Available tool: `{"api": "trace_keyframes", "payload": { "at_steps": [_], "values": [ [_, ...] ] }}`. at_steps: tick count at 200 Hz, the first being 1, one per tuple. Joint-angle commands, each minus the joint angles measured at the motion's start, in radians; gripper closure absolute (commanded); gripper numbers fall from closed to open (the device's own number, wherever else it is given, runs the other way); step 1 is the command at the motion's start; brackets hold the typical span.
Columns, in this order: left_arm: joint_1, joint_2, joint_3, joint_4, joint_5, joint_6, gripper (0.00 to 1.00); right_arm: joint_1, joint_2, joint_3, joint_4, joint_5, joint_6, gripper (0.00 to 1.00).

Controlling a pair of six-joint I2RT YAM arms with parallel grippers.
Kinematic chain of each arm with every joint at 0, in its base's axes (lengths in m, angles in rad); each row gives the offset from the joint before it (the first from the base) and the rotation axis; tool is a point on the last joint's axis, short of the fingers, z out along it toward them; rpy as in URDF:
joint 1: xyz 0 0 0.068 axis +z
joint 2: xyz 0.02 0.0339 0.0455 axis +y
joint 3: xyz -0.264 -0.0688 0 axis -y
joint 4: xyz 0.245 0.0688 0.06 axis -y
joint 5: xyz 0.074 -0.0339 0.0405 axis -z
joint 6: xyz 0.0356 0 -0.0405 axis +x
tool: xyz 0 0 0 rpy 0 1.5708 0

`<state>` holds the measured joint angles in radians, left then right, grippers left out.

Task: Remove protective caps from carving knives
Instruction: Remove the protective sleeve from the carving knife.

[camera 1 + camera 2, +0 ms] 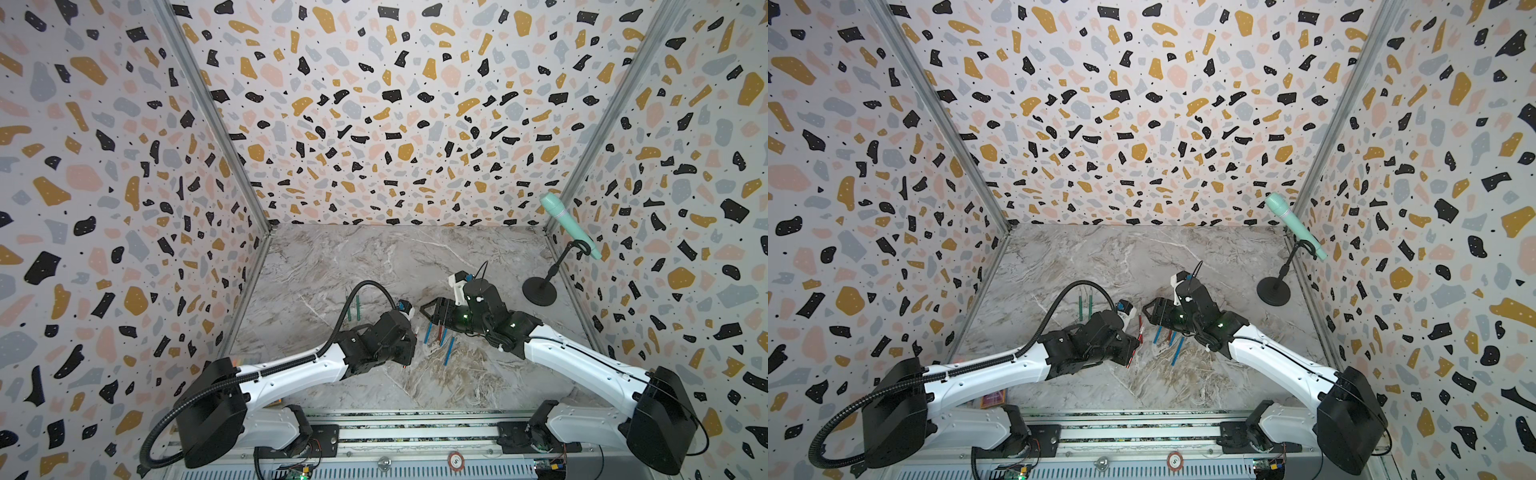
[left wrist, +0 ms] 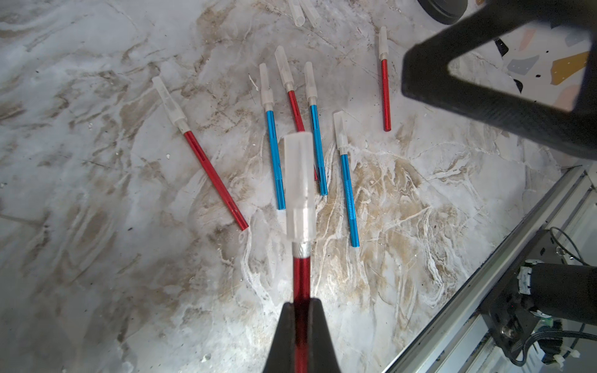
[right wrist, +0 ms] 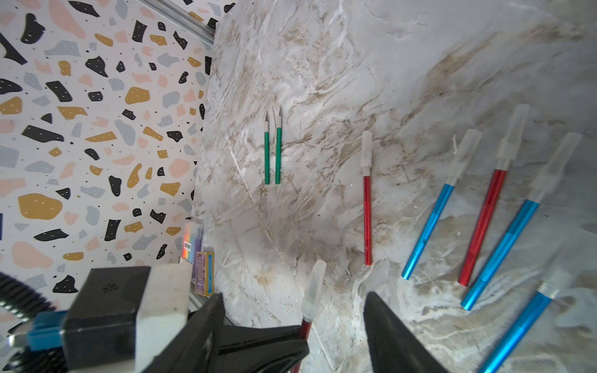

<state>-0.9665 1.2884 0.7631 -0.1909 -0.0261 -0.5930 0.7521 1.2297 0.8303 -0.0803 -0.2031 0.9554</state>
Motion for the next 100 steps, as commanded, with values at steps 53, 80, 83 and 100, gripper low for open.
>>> {"api": "trace_keyframes", "payload": {
  "at_steps": [53, 80, 83, 100],
  "values": [
    [-0.008, -0.024, -0.013, 0.067, 0.031, -0.032, 1.00, 0.048, 0.065, -0.043, 0.105, -0.004, 0.039, 0.48],
    [-0.009, -0.021, -0.016, 0.071, 0.035, -0.035, 1.00, 0.058, 0.076, -0.045, 0.112, 0.004, 0.039, 0.56],
    [-0.009, -0.022, -0.016, 0.071, 0.035, -0.036, 1.00, 0.058, 0.077, -0.046, 0.113, 0.006, 0.039, 0.57],
    [-0.010, -0.022, -0.016, 0.073, 0.037, -0.037, 1.00, 0.059, 0.085, -0.046, 0.119, 0.003, 0.039, 0.63]
  ]
}}
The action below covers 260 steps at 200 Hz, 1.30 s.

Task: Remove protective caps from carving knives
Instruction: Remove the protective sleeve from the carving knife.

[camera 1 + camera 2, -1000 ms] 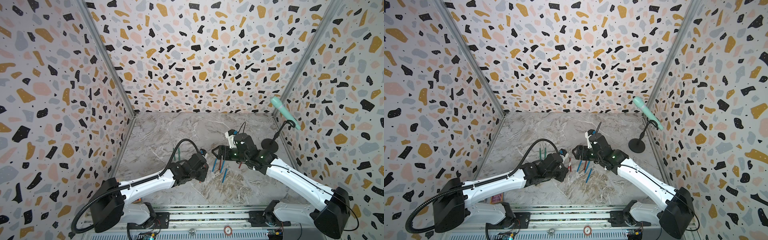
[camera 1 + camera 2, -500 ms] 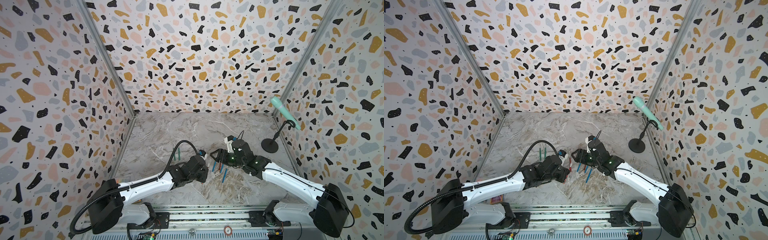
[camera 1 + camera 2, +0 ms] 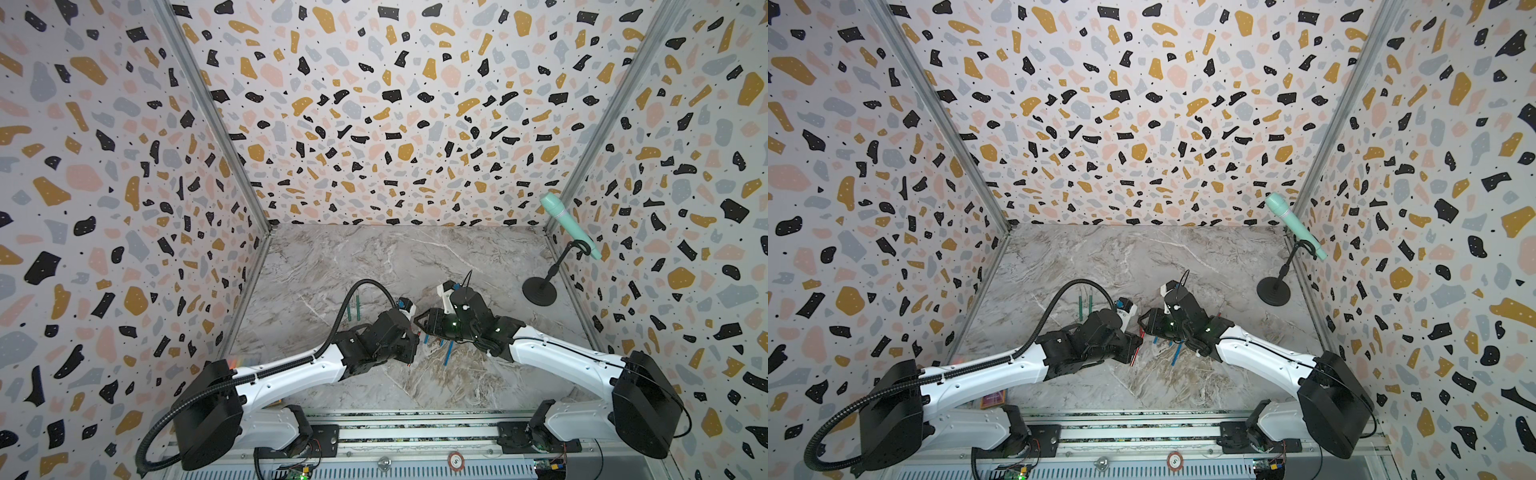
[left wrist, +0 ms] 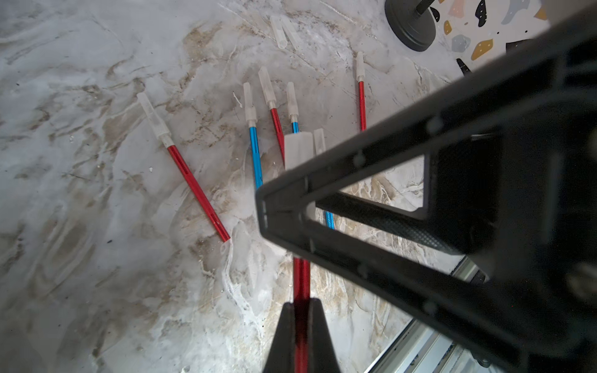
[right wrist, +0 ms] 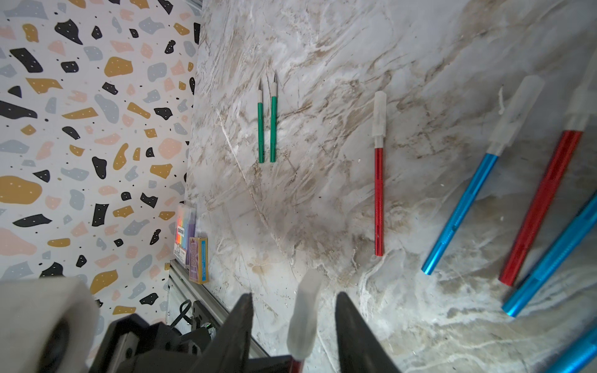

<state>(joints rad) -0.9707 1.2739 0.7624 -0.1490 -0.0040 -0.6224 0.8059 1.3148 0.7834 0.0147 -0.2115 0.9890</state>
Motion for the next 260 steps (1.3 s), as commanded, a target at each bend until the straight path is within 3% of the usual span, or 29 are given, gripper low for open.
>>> {"api": "trace_keyframes", "payload": {
  "at_steps": [1, 41, 117, 260],
  "values": [
    [-0.006, -0.007, -0.015, 0.031, 0.015, -0.007, 1.00, 0.006, 0.001, 0.001, 0.024, 0.011, 0.005, 0.63],
    [-0.008, 0.002, -0.012, 0.027, 0.016, -0.008, 1.00, 0.009, 0.010, 0.004, 0.025, 0.010, 0.001, 0.80],
    [-0.011, 0.005, -0.012, 0.031, 0.011, -0.007, 1.00, 0.009, 0.008, 0.009, 0.010, 0.025, 0.000, 1.00],
    [-0.034, 0.040, -0.029, 0.024, 0.002, -0.014, 1.00, -0.029, -0.037, 0.047, -0.015, 0.059, -0.006, 1.00]
  ]
}}
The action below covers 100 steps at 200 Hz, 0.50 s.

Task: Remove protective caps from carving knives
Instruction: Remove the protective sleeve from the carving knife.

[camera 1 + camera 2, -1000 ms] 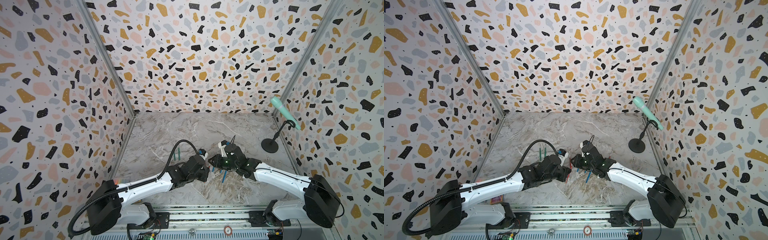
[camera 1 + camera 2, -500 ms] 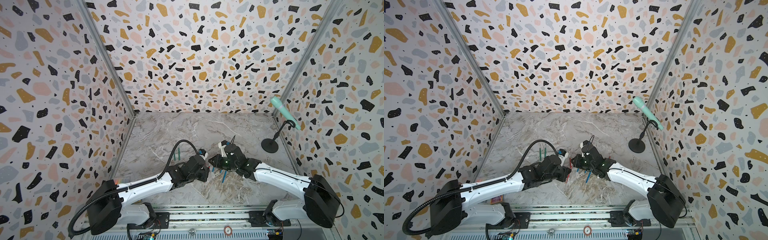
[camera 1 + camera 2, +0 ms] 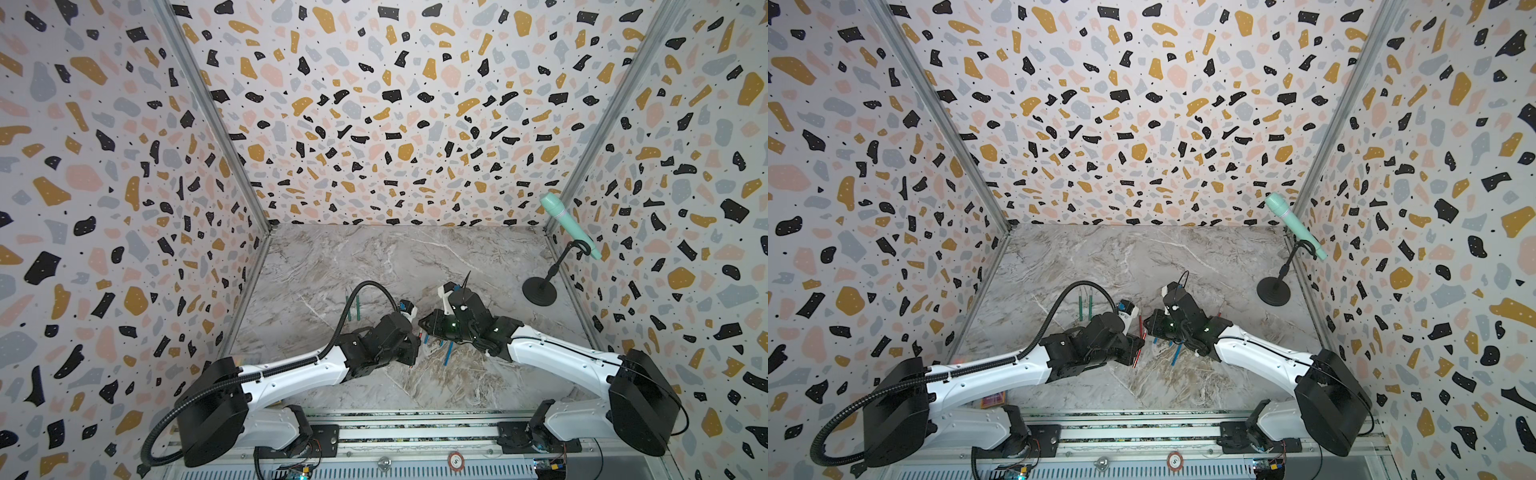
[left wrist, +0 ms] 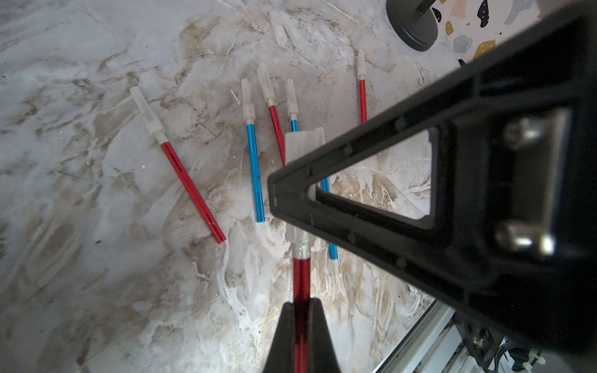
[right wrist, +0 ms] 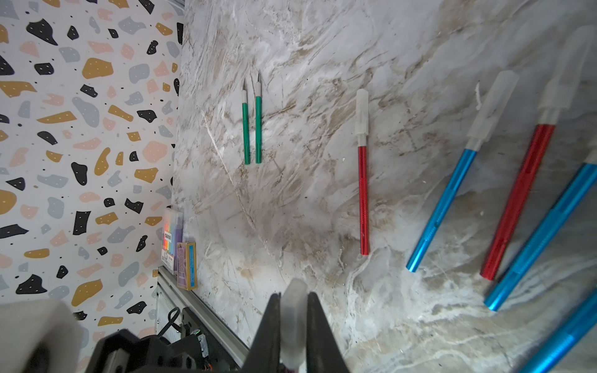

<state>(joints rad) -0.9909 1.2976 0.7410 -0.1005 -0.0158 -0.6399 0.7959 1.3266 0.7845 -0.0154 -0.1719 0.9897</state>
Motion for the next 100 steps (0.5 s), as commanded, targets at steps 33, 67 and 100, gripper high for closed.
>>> {"api": "trace_keyframes", "payload": {
  "at_steps": [33, 67, 100],
  "values": [
    [-0.017, 0.018, -0.014, -0.018, 0.016, 0.002, 1.00, -0.029, -0.059, 0.044, 0.015, 0.018, -0.006, 1.00],
    [-0.023, 0.021, -0.010, -0.016, 0.017, -0.003, 1.00, -0.040, -0.062, 0.050, 0.016, 0.011, -0.006, 1.00],
    [-0.029, 0.021, -0.012, -0.021, 0.016, -0.004, 1.00, -0.055, -0.064, 0.062, 0.011, 0.001, -0.009, 1.00]
  ]
}}
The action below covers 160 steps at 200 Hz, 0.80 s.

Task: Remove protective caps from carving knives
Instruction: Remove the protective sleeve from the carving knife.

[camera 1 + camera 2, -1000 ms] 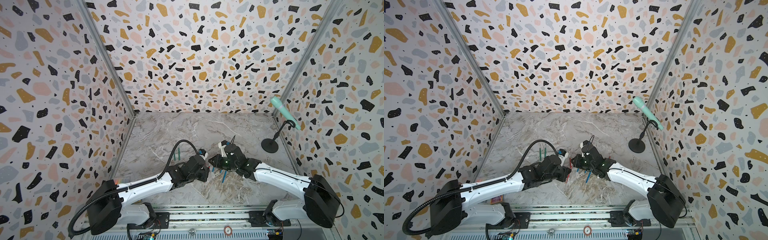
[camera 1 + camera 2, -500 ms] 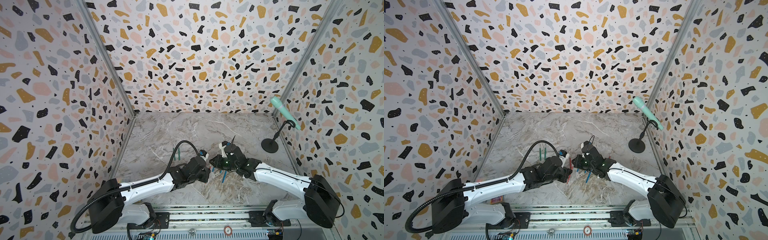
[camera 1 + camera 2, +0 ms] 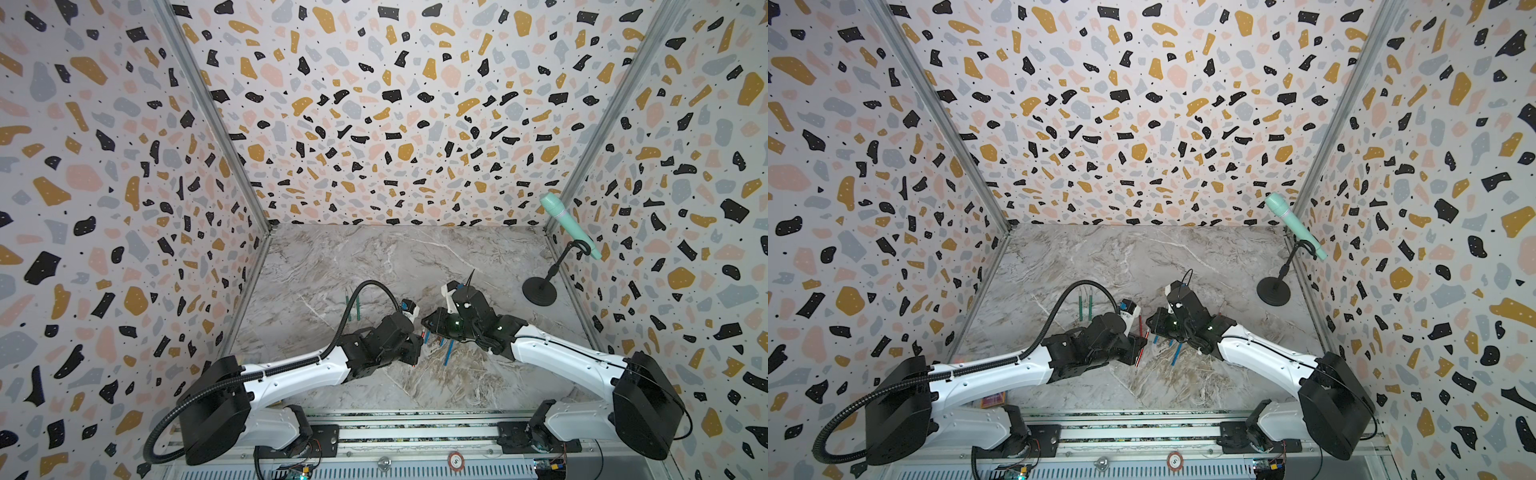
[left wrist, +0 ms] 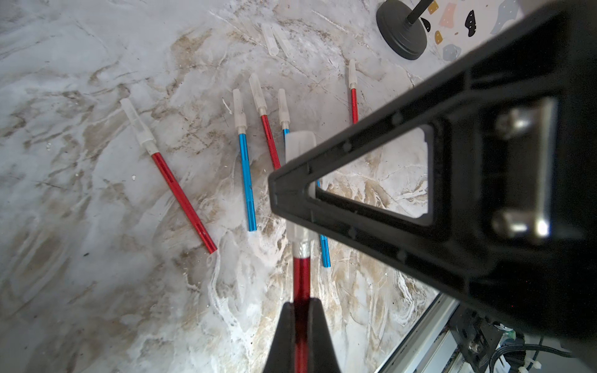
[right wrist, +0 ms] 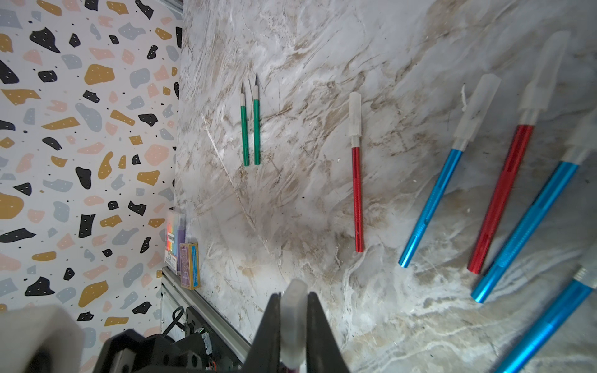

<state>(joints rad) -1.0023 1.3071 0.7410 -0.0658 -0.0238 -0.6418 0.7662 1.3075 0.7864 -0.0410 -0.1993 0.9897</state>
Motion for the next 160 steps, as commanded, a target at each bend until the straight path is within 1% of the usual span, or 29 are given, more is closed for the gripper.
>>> {"api": "trace_keyframes", "payload": {
  "at_steps": [1, 160],
  "values": [
    [-0.018, 0.011, -0.012, -0.055, 0.024, -0.003, 1.00, -0.025, -0.045, 0.060, 0.036, 0.029, -0.010, 1.00],
    [-0.049, 0.035, -0.003, -0.066, 0.038, -0.014, 1.00, -0.101, -0.048, 0.130, -0.011, 0.006, -0.045, 1.00]
  ]
}}
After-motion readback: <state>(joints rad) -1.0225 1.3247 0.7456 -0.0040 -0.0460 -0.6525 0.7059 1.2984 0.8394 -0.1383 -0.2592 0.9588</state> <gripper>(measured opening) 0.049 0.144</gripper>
